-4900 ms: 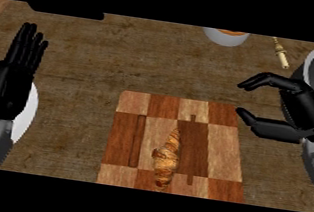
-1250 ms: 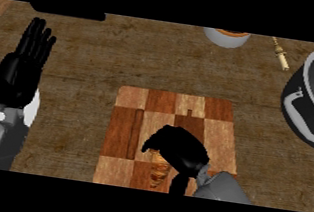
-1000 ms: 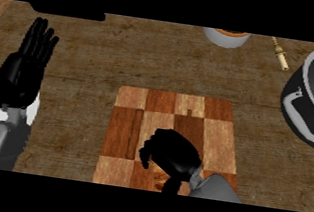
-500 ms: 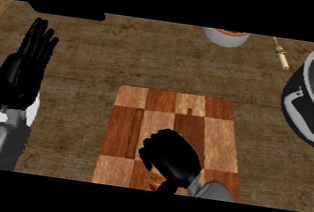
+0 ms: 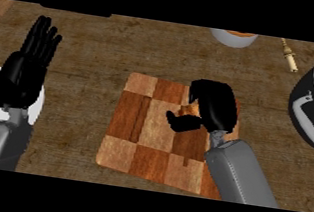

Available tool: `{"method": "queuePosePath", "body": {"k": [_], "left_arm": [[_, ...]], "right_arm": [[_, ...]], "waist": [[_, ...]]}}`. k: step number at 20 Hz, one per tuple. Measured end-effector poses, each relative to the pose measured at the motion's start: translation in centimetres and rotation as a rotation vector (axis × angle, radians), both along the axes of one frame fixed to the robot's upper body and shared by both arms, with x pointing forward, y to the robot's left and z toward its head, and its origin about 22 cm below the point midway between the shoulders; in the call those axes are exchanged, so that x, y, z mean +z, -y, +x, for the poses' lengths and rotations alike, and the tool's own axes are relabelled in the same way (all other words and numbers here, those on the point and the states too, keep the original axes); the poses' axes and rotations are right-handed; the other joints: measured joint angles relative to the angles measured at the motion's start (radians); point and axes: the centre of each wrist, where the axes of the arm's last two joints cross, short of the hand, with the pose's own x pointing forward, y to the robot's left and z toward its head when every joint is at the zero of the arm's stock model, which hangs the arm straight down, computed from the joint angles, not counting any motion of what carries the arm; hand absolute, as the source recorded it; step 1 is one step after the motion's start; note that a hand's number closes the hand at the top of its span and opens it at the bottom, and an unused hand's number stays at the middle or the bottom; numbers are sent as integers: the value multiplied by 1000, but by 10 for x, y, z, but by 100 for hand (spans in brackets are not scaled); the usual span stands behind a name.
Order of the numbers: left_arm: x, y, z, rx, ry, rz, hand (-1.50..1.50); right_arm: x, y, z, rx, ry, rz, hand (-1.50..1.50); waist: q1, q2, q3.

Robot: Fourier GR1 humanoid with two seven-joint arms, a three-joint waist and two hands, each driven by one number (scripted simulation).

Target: Pick the croissant from the cutting board and place it in the pot

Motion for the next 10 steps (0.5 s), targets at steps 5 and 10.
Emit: {"method": "queuePosePath", "body": {"k": [5, 10], "left_arm": [[1, 5, 3, -21, 4, 4, 0], [3, 7, 7, -32, 2, 5, 0]], "right_arm": [[42, 0, 38, -402, 130, -21, 150], [86, -7, 68, -699, 308, -55, 150]], "waist": [[21, 0, -2], [25, -1, -1]]}}
